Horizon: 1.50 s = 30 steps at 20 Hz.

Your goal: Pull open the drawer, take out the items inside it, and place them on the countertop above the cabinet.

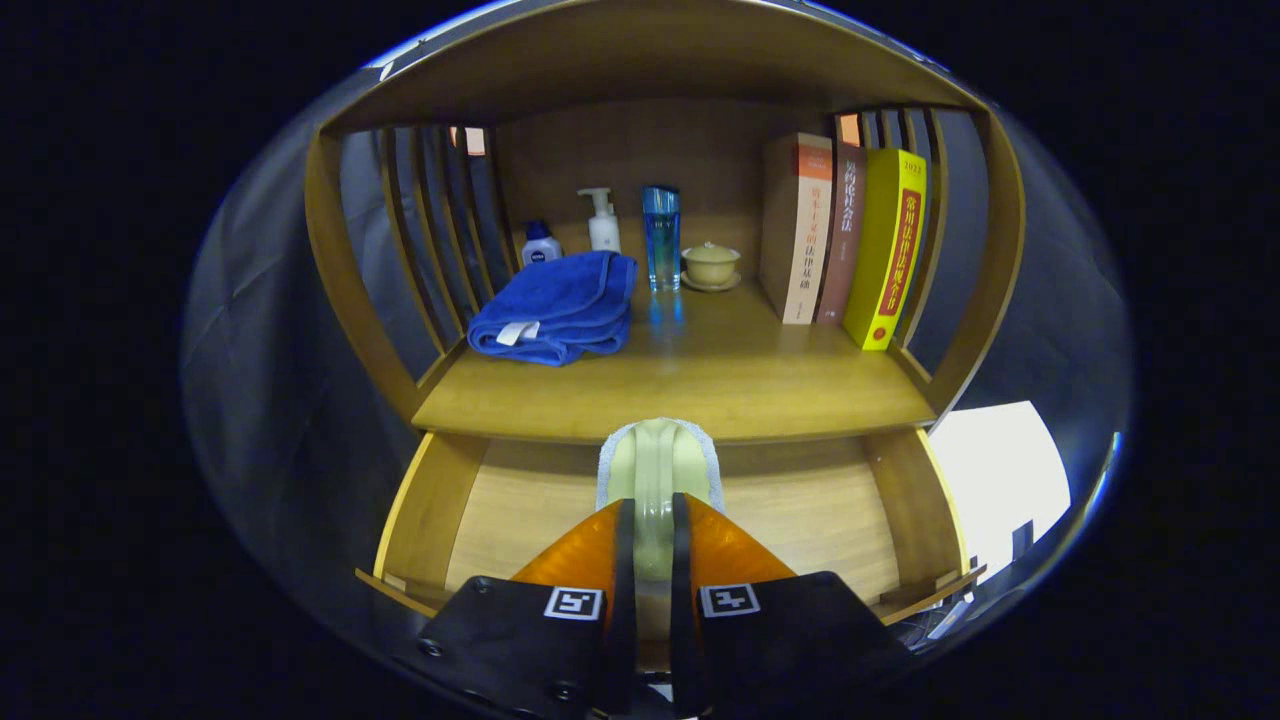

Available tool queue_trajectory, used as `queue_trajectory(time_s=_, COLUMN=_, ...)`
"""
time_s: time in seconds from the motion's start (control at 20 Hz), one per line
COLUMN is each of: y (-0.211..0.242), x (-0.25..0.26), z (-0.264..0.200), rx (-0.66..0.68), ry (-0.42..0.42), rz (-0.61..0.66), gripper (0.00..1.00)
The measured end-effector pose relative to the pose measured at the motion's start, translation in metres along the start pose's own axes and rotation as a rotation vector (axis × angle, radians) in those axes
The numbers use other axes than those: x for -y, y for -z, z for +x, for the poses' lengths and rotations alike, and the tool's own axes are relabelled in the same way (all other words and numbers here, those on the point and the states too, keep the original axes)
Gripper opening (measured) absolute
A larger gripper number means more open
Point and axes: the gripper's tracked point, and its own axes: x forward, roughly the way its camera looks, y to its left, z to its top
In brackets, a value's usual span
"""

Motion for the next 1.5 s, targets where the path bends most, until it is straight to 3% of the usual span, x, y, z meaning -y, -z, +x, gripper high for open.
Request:
queue_trajectory(time_s=0.45, y=-0.044, x=0.004, z=0.024, rx=0.036, ry=0.011, rz=0.005, gripper=0.22)
queue_trajectory(time_s=1.05, y=-0.093, x=0.01, z=0.109, rx=0.056, ry=0.033, rz=-0.013, gripper=0.22)
queue_trajectory(time_s=1.5, y=-0.074, x=0.026, z=0.151, rx=-0.011, ry=0.093, rz=0.026, gripper=0.26)
